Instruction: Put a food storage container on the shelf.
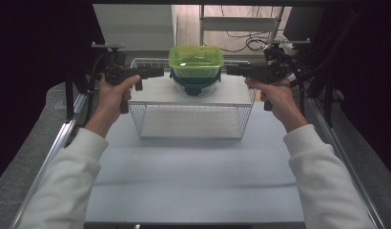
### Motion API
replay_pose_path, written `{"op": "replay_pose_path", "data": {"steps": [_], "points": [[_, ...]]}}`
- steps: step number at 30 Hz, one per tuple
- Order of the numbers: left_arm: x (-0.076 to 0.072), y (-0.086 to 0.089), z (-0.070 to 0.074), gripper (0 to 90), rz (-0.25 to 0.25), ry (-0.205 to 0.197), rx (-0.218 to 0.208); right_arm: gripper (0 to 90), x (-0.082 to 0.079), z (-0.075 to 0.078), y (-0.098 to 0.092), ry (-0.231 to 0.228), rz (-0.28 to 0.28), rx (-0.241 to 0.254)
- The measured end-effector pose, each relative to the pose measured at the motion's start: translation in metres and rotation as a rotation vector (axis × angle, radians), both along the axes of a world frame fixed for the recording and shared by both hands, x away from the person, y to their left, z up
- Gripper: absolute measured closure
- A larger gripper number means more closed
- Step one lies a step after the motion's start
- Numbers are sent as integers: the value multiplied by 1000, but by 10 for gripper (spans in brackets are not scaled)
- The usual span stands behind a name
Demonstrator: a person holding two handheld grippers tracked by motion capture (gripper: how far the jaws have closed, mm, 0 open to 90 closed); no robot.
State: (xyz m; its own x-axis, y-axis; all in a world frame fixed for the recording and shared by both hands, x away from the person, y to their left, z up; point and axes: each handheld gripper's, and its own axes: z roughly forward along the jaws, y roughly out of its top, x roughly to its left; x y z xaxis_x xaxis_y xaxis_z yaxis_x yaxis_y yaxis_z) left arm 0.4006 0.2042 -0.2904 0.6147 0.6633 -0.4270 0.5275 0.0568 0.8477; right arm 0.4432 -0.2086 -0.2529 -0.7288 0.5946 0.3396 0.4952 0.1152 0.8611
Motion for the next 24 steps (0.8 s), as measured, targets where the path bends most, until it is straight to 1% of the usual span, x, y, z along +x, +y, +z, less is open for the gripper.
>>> {"op": "replay_pose_path", "data": {"steps": [1,3,4,6,7,9,11,12,14,15,17,18,19,20,22,24], "points": [[-6,1,-3,234,-1,-3,5,296,-4,-3,-2,-14,8,-9],[-17,1,-8,229,4,-20,40,285,-13,-8,-6,-28,19,-16],[-21,2,-11,228,4,-20,44,285,-17,-11,-9,-39,24,-14],[-34,3,-19,226,-10,-24,32,282,-25,-17,-14,-52,33,-22],[-39,3,-23,225,-10,-27,40,281,-30,-21,-17,-61,31,-31],[-51,4,-32,223,-14,-34,48,279,-40,-28,-21,-72,28,-51],[-62,5,-42,222,-15,-44,69,275,-50,-36,-25,-82,29,-71],[-67,5,-46,222,-15,-45,71,275,-55,-40,-27,-86,31,-70],[-79,6,-58,222,-13,-50,87,275,-65,-48,-32,-84,38,-67],[-85,7,-64,223,-8,-57,100,275,-70,-53,-33,-87,37,-68],[-98,6,-76,224,8,-71,132,270,-80,-63,-36,-93,38,-87],[-104,6,-82,224,6,-72,134,268,-86,-68,-38,-102,32,-111],[-108,6,-86,223,3,-69,129,265,-91,-74,-39,-106,31,-126],[-116,6,-94,223,-1,-63,119,261,-96,-78,-41,-104,32,-133],[-125,4,-107,222,-3,-55,140,252,-109,-95,-43,-97,35,-163],[-131,1,-120,220,-22,-32,157,237,-120,-112,-42,-89,30,-193]]}}
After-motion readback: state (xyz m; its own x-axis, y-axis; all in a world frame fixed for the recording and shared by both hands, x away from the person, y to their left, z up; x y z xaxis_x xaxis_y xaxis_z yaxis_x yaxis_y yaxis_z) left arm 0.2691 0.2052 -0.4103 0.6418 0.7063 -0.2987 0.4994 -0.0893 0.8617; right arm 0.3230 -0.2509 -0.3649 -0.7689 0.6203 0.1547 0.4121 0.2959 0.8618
